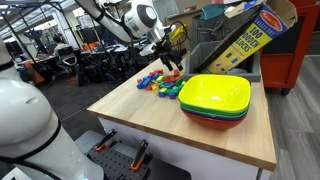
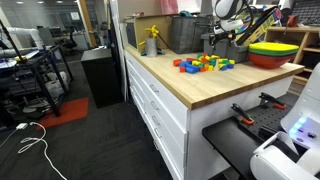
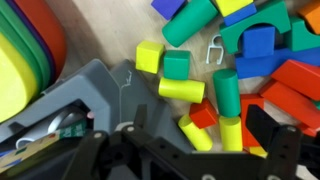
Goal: Pick up the green cylindrical block and move it a little forward on the table, pick up the green square block and move it a little forward on the table
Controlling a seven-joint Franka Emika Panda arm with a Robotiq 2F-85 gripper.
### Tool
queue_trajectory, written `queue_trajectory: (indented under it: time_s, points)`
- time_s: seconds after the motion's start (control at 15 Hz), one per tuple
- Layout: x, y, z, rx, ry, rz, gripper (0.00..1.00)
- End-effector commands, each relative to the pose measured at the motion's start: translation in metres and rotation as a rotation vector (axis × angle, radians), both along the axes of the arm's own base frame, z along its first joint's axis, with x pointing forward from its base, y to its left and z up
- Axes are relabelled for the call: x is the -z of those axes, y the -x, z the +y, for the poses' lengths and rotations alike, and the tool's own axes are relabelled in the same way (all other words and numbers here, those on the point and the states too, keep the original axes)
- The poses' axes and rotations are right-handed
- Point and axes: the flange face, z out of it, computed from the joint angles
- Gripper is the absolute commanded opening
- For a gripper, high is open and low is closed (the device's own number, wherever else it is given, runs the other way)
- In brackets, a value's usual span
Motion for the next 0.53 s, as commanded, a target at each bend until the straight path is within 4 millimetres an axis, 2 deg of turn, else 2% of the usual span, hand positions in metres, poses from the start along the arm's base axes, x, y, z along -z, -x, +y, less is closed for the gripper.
queue_trajectory:
  time_s: [0.0,0.47]
  points:
    - [-0.041,0.033,0.023,-0.13,-0.032,-0.067,1.0]
    - [-0.101,0.087,0.085,-0.428,-0.123,-0.132,1.0]
